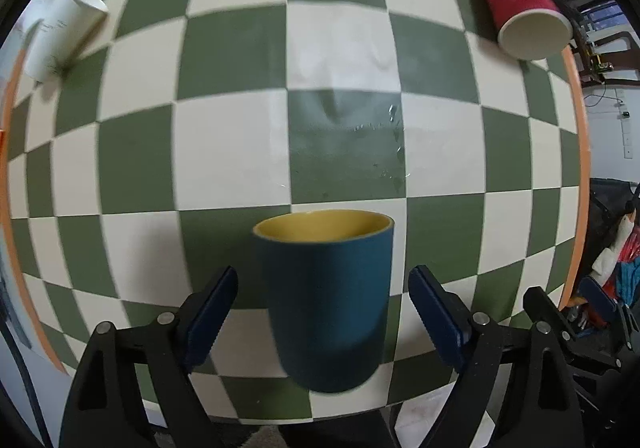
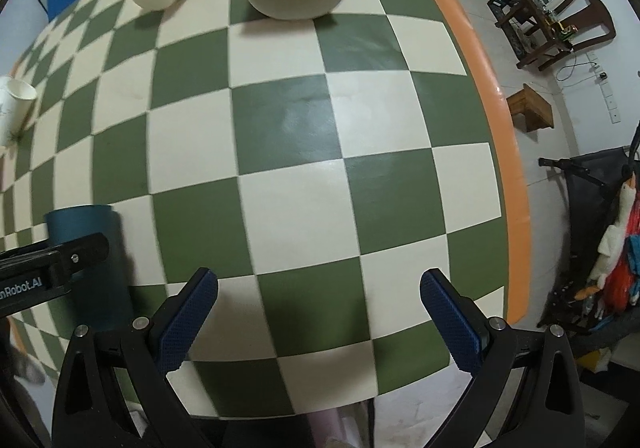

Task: Flip cup upside down

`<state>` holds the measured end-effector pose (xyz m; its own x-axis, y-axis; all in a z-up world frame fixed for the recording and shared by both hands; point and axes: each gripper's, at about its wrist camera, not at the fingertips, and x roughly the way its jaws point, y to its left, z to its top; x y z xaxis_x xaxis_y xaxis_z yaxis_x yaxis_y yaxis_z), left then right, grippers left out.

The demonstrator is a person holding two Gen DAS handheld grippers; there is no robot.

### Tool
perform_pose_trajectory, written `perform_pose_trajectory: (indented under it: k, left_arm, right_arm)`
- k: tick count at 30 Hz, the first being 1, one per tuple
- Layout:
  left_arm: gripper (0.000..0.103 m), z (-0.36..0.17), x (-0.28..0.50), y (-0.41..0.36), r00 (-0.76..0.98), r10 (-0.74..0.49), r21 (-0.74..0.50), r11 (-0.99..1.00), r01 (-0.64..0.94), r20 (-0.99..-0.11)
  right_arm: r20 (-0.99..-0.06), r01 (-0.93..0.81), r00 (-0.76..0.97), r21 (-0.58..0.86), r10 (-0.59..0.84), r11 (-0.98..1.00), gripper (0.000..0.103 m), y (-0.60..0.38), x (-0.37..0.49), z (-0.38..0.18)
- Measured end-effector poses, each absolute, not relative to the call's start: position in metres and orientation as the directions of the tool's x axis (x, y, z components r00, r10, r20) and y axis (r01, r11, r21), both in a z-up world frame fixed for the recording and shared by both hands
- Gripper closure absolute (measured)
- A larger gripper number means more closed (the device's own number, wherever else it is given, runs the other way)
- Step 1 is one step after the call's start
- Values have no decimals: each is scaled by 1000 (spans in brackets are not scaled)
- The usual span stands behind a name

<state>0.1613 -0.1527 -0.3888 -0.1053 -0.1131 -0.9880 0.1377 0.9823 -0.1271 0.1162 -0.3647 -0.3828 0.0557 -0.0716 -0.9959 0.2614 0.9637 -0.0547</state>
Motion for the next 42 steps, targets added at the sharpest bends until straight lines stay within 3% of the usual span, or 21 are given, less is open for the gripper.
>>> perform_pose_trajectory:
  k: [13,23,35,36,38,42]
  left_arm:
    - [15,-250,95,-82,163,-25,-8,995,102,-986]
    - [15,-163,61,-61,263,-34,-2,993,121,-964]
    - [15,-158,66,-36,279,-48,-12,992,129,-959]
    - [14,-161,70,-32,281,-49,-13,992,127,-959]
    - [2,-172,80,-23,286,-29,3,994,110,-958]
    - [1,-202,98,-9,292,-10,17,996,91,-957]
  right_arm:
    - [-970,177,235,99,56,979,0,-306,68,-263]
    - [-938,131,324,175,124,976,0,-260,29,-179]
    - [-940,131,313,186,138,974,0,-225,24,-163]
    - [-944,125,306,170,124,977,0,-223,28,-166]
    - [-947,114,303,148,107,982,0,-222,37,-173]
    - [-958,10,286,12,9,1000,0,-217,65,-196]
